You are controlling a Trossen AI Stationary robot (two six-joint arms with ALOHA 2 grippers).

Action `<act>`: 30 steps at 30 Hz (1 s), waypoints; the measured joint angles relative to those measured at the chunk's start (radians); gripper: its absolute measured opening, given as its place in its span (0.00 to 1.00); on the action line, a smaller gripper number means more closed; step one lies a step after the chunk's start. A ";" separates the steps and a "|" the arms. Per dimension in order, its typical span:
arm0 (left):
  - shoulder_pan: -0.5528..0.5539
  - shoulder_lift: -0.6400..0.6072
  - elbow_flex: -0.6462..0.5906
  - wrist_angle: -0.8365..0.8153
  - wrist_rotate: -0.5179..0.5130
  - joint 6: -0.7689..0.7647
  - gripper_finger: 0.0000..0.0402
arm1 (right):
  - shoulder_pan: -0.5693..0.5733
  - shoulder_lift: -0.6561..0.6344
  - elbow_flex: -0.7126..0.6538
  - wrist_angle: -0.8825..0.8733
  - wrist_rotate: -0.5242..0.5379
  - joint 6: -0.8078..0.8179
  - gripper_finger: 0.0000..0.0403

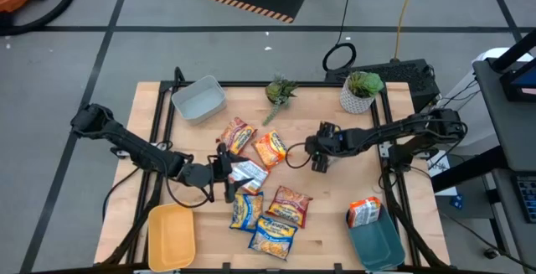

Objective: Sort Maruchan noodles
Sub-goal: Put the top blue noodle pack into the gray bin

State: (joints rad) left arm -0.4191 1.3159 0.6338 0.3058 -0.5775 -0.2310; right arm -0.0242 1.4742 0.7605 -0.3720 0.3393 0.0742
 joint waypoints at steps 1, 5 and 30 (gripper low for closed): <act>0.000 0.000 0.000 0.000 0.001 0.000 0.79 | -0.003 0.000 0.000 0.002 0.000 0.000 0.47; 0.000 0.000 0.000 0.000 0.001 0.014 0.79 | -0.008 0.000 0.000 0.010 -0.001 -0.008 0.35; 0.061 0.000 0.000 0.001 0.002 -0.059 0.79 | 0.065 -0.001 0.231 0.078 0.163 0.010 0.00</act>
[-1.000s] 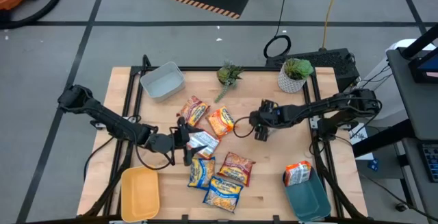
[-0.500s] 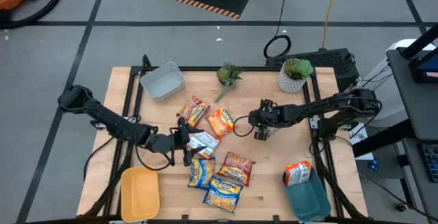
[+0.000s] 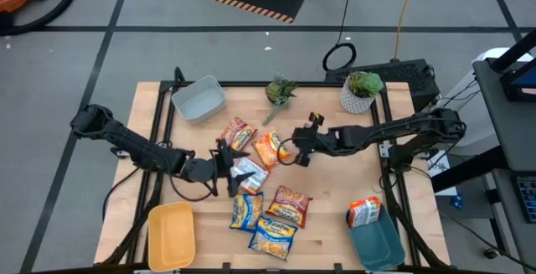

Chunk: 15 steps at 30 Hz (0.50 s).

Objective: Sort Maruchan noodles
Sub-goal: Put the top blue noodle pack into the gray bin

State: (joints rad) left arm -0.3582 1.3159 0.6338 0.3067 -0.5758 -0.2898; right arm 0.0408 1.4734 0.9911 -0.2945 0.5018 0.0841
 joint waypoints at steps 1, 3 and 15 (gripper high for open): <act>0.006 0.000 0.000 0.003 0.000 -0.019 0.79 | 0.002 0.000 0.003 0.024 0.000 0.000 0.00; 0.017 0.000 0.000 0.008 0.000 -0.058 0.79 | 0.006 0.000 0.003 0.079 -0.003 -0.001 0.00; 0.033 0.033 0.000 0.037 -0.051 -0.130 0.79 | 0.037 0.000 0.003 0.390 -0.009 -0.043 0.00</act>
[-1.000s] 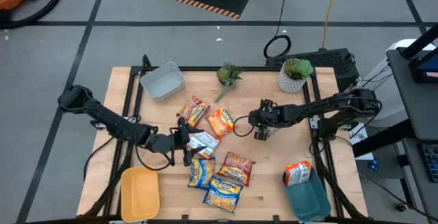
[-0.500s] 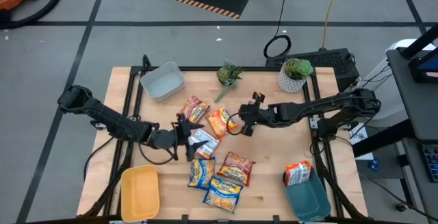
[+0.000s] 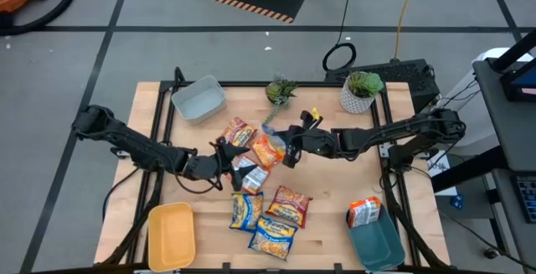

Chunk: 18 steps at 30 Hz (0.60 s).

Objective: Sort Maruchan noodles
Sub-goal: Put the top blue noodle pack into the gray bin

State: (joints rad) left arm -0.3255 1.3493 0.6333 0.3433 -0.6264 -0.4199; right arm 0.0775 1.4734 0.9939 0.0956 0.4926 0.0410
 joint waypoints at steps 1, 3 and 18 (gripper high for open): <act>0.001 0.013 0.000 0.013 -0.003 0.006 0.79 | 0.003 0.000 0.000 0.011 -0.006 -0.003 0.00; 0.006 0.048 0.000 0.054 -0.004 0.022 0.79 | 0.004 0.000 0.000 0.031 -0.049 -0.008 0.00; 0.023 0.117 -0.001 0.080 -0.014 0.241 0.79 | 0.004 0.000 0.000 0.062 -0.288 -0.050 0.00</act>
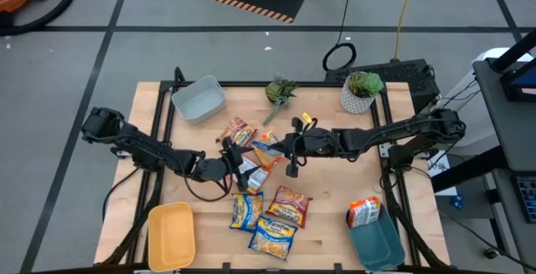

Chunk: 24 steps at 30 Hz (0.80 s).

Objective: Sort Maruchan noodles
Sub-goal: Put the top blue noodle pack into the gray bin

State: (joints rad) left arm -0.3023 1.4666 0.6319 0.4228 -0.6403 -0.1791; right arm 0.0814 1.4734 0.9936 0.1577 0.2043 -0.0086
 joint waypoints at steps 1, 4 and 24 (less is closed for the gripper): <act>0.000 0.000 0.000 -0.006 -0.007 0.026 0.79 | 0.000 0.000 0.000 0.000 -0.012 0.000 0.00; 0.000 0.000 0.000 -0.014 -0.045 0.078 0.79 | 0.000 0.000 0.000 0.000 -0.056 0.024 0.00; 0.061 0.000 0.000 -0.002 0.268 0.226 0.79 | 0.032 0.000 0.000 0.077 -0.205 0.013 0.00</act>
State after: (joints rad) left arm -0.2413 1.4666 0.6315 0.4211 -0.3725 0.0471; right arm 0.1134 1.4738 0.9932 0.2343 -0.0007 0.0039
